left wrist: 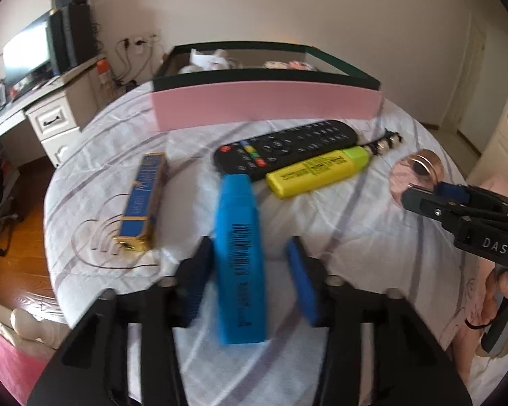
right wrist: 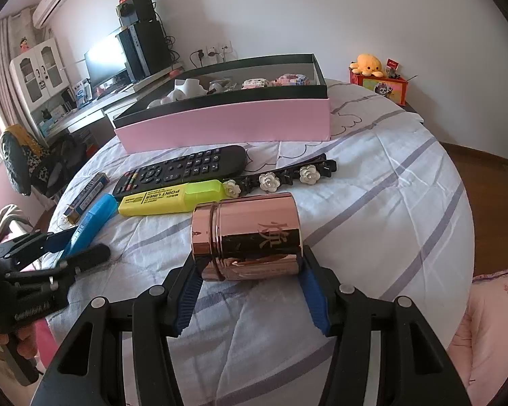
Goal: Organize rigid objects
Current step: 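Lift the blue highlighter with the left tool while the right tool lifts the rose-gold cup toward the box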
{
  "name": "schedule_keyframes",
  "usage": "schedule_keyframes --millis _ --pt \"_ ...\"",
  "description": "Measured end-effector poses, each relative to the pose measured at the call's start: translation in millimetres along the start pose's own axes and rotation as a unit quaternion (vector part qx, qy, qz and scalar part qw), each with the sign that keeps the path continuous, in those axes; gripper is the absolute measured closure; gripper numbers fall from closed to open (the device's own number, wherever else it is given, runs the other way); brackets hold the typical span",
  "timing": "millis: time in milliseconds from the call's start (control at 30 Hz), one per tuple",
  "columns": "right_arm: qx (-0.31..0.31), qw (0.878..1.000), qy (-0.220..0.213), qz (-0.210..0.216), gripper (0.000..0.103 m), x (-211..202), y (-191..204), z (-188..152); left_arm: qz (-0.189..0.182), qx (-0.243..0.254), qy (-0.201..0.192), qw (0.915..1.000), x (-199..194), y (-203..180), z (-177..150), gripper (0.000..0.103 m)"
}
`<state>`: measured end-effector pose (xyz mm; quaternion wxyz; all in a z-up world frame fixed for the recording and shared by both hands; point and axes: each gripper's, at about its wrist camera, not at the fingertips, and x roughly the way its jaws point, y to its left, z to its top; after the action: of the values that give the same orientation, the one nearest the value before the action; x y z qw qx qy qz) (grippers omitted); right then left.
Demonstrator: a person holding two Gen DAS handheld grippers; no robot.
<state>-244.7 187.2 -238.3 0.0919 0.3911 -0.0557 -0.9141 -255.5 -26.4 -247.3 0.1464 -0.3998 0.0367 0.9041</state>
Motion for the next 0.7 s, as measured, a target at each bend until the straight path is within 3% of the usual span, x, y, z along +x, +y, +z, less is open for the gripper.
schedule_keyframes --millis 67,700 --pt "0.0 1.0 -0.001 0.0 0.047 0.1 0.0 0.0 -0.002 -0.012 -0.002 0.9999 -1.2 7.0 0.0 0.077" --pt "0.002 1.0 -0.021 0.009 0.048 -8.6 -3.2 10.9 -0.017 -0.006 -0.009 0.9998 -10.6 4.1 13.3 0.077"
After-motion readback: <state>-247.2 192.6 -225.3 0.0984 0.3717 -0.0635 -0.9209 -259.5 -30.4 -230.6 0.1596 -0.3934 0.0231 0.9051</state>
